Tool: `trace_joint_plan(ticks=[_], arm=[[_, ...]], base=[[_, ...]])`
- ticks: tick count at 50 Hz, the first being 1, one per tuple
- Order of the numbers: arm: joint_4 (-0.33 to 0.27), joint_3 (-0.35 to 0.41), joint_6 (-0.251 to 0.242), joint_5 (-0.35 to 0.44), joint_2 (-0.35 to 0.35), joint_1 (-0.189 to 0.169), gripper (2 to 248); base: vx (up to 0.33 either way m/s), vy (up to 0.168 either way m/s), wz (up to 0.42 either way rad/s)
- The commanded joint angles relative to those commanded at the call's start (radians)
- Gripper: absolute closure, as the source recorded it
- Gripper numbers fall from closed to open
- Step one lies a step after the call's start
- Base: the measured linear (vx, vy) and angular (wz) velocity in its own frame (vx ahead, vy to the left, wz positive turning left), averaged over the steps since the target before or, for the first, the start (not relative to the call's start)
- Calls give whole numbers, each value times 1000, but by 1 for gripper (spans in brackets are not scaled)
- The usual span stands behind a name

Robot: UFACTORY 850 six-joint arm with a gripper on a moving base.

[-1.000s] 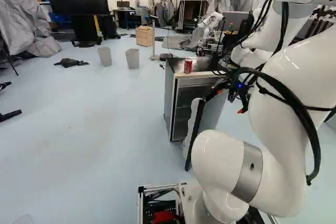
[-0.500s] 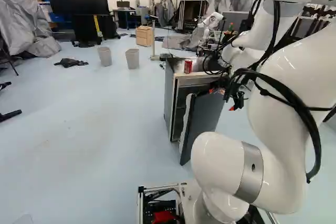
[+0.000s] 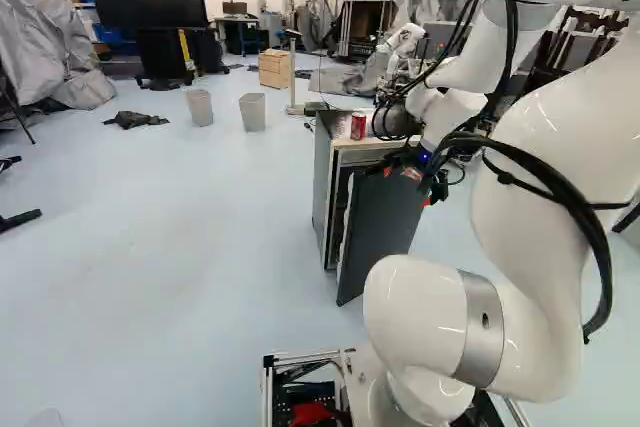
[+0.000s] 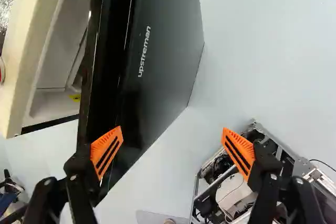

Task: Grab a drink from the fridge

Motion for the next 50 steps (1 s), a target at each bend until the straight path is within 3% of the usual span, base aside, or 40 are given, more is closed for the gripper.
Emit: trace_joint_plan(ticks=[50], arm=[[0, -55, 0, 0, -49, 169, 3]], base=[[0, 0, 0]])
